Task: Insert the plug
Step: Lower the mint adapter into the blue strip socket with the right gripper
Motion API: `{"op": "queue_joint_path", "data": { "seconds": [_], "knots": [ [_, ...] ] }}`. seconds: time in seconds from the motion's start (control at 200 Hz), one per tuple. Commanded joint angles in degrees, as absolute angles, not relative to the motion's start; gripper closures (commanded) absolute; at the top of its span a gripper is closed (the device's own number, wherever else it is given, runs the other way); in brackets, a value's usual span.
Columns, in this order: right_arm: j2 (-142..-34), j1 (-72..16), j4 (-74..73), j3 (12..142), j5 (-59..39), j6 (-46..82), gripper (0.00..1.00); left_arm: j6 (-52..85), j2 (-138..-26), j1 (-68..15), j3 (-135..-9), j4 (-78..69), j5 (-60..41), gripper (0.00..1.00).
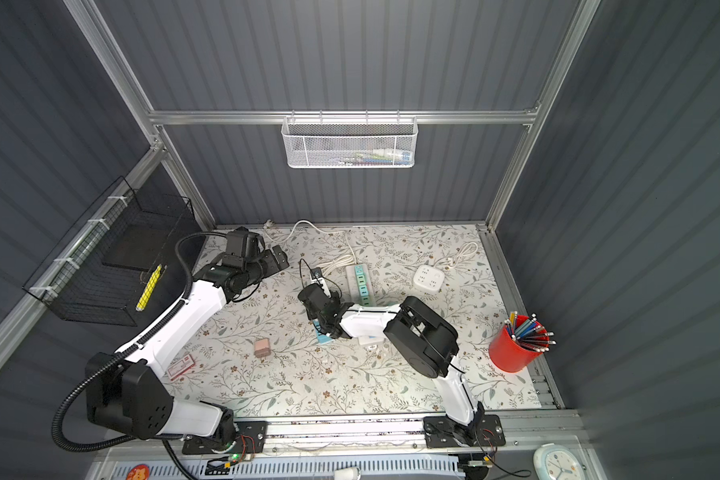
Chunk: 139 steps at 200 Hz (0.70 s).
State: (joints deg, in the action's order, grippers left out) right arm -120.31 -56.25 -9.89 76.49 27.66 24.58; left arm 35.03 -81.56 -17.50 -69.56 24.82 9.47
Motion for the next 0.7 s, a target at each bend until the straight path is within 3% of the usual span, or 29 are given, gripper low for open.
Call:
{"op": "queue_joint_path", "data": {
  "seconds": [0.0, 0.235, 0.53, 0.69],
  "knots": [
    [-126.48, -57.3, 1.52, 77.82, 24.42, 27.41, 0.78, 35.42, -80.13, -17.13, -68.9, 25.46, 9.51, 0.0],
    [-127.77, -57.39, 4.44, 80.6, 23.38, 27.82, 0.75, 35.55, -79.99, -17.05, -68.73, 25.16, 8.54, 0.0],
    [-122.24, -57.33, 0.86, 81.34, 23.36, 25.01, 0.4, 35.07, -79.2, -17.05, -68.27, 24.44, 9.1, 0.0],
    [-118.32, -57.22, -0.04, 83.32, 24.25, 22.13, 0.31, 35.33, -79.63, -17.05, -68.05, 24.24, 8.4, 0.0]
  ]
}}
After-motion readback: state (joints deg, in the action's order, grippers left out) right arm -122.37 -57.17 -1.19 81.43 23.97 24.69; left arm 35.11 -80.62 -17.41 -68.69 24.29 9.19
